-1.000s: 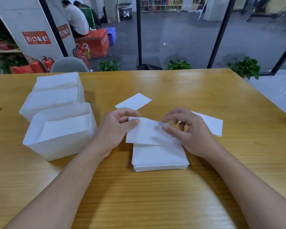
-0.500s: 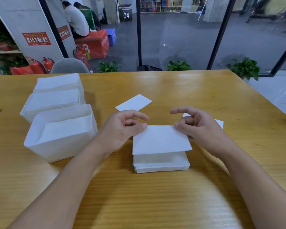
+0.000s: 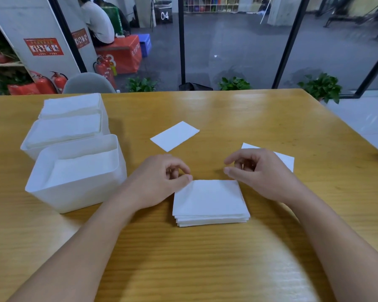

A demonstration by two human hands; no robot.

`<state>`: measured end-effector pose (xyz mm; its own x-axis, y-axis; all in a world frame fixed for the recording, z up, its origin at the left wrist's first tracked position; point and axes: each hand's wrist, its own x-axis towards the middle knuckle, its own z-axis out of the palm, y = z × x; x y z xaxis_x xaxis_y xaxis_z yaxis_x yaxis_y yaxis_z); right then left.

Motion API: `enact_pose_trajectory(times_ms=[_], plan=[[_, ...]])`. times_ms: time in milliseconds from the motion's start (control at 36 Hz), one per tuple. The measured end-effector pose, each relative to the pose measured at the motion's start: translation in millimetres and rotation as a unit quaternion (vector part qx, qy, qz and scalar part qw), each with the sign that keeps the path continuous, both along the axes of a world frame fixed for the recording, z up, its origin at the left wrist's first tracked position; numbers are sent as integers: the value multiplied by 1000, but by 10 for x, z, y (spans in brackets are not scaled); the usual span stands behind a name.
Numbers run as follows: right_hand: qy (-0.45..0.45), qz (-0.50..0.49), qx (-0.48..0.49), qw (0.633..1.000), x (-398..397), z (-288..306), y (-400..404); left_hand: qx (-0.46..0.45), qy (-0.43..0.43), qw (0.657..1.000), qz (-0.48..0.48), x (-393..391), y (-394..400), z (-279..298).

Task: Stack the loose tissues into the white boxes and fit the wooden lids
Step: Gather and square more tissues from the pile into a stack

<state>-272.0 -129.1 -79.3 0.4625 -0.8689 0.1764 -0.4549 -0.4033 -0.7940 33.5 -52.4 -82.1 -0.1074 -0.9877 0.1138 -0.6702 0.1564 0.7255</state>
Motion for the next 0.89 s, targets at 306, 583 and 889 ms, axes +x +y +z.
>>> enact_pose_trajectory(times_ms=[306, 583, 889], plan=[[143, -153, -49, 977, 39, -151, -82, 11, -5, 1000, 23, -37, -30, -79], [56, -146, -47, 987, -3, -73, -95, 8, -11, 999, 41, -22, -46, -89], [151, -162, -66, 973, -40, -94, -136, 7, -16, 999, 45, -46, -44, -96]])
